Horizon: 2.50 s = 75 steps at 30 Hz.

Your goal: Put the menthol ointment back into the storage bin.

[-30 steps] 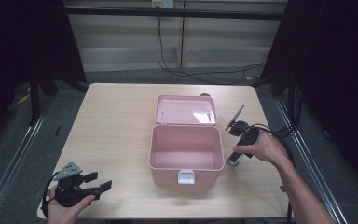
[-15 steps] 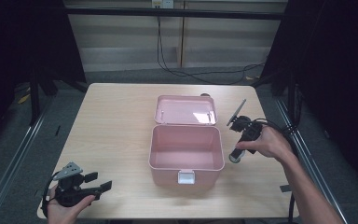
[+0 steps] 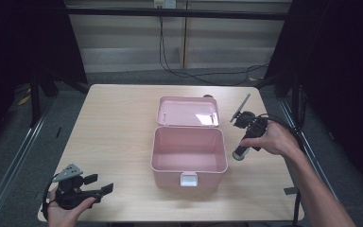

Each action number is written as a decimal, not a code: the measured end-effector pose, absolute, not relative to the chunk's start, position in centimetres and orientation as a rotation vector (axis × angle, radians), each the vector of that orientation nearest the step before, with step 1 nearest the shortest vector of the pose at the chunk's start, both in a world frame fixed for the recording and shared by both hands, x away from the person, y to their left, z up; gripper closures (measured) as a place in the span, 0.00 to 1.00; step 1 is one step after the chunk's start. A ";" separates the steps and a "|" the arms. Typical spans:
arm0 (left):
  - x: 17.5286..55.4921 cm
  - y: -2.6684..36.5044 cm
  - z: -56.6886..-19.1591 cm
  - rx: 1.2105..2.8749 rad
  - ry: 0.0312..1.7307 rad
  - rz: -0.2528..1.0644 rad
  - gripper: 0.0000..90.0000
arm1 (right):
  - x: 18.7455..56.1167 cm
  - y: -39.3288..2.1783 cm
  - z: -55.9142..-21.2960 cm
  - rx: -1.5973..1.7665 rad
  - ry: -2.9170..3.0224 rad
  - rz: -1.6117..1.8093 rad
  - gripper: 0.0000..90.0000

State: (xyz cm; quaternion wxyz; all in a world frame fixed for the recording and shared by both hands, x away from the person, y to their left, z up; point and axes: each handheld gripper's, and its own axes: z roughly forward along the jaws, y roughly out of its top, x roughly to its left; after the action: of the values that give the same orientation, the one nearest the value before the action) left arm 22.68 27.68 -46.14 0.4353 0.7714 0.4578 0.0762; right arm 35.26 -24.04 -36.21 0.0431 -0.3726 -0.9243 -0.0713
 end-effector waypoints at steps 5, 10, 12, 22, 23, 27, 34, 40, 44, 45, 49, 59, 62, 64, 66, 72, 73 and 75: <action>22.7 27.6 -46.2 1.916 1.145 0.182 0.24 | 35.3 -23.9 -35.0 -1.133 -2.845 -0.225 0.57; 22.7 27.7 -46.2 1.915 1.146 0.185 0.23 | 35.2 -23.8 -34.0 -1.112 -2.851 -0.251 0.57; 22.7 27.6 -46.2 1.921 1.144 0.183 0.23 | 35.3 -23.9 -33.6 -1.110 -2.862 -0.253 0.57; 22.7 27.6 -46.2 1.928 1.143 0.185 0.24 | 35.2 -23.2 -31.1 -1.102 -2.899 -0.271 0.57; 22.7 27.6 -46.2 1.927 1.143 0.185 0.24 | 35.2 -23.1 -30.8 -1.093 -2.900 -0.267 0.57; 22.7 27.5 -46.2 1.924 1.146 0.186 0.24 | 35.2 -22.8 -29.9 -1.075 -2.917 -0.305 0.57; 22.7 27.6 -46.2 1.934 1.141 0.188 0.24 | 35.3 -21.7 -29.1 -1.041 -2.928 -0.320 0.57; 22.7 27.5 -46.2 1.935 1.139 0.187 0.24 | 35.4 -19.9 -28.6 -0.976 -2.954 -0.346 0.57; 22.6 27.6 -46.2 1.927 1.140 0.192 0.24 | 35.7 -18.3 -28.5 -0.937 -2.965 -0.349 0.57; 22.6 27.6 -46.1 1.928 1.138 0.192 0.24 | 35.8 -17.8 -28.6 -0.927 -2.965 -0.345 0.57; 22.6 27.7 -46.1 1.929 1.135 0.195 0.24 | 36.2 -16.1 -28.8 -0.886 -2.975 -0.337 0.57; 22.6 27.7 -46.1 1.925 1.138 0.196 0.24 | 36.8 -11.5 -30.3 -0.741 -2.987 -0.299 0.57; 22.6 27.7 -46.1 1.925 1.138 0.196 0.24 | 37.0 -10.2 -30.7 -0.714 -2.989 -0.281 0.57; 22.6 27.7 -46.1 1.924 1.139 0.195 0.24 | 37.1 -9.5 -31.1 -0.680 -2.996 -0.271 0.57; 22.5 27.7 -46.1 1.923 1.138 0.194 0.24 | 37.2 -8.7 -31.4 -0.654 -2.996 -0.274 0.57; 22.5 27.7 -46.1 1.928 1.136 0.195 0.24 | 37.5 -7.2 -31.9 -0.597 -2.993 -0.256 0.57; 22.5 27.7 -46.1 1.928 1.133 0.193 0.24 | 37.5 -7.0 -32.0 -0.591 -2.993 -0.257 0.57; 22.5 27.8 -46.1 1.930 1.132 0.194 0.24 | 37.5 -6.3 -32.4 -0.567 -2.992 -0.255 0.57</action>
State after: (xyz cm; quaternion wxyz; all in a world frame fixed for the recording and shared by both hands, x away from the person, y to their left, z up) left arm 22.51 27.76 -46.11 0.4331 0.7747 0.4541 0.0778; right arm 37.54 -6.31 -32.38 0.0427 -0.1853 -0.9782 -0.0833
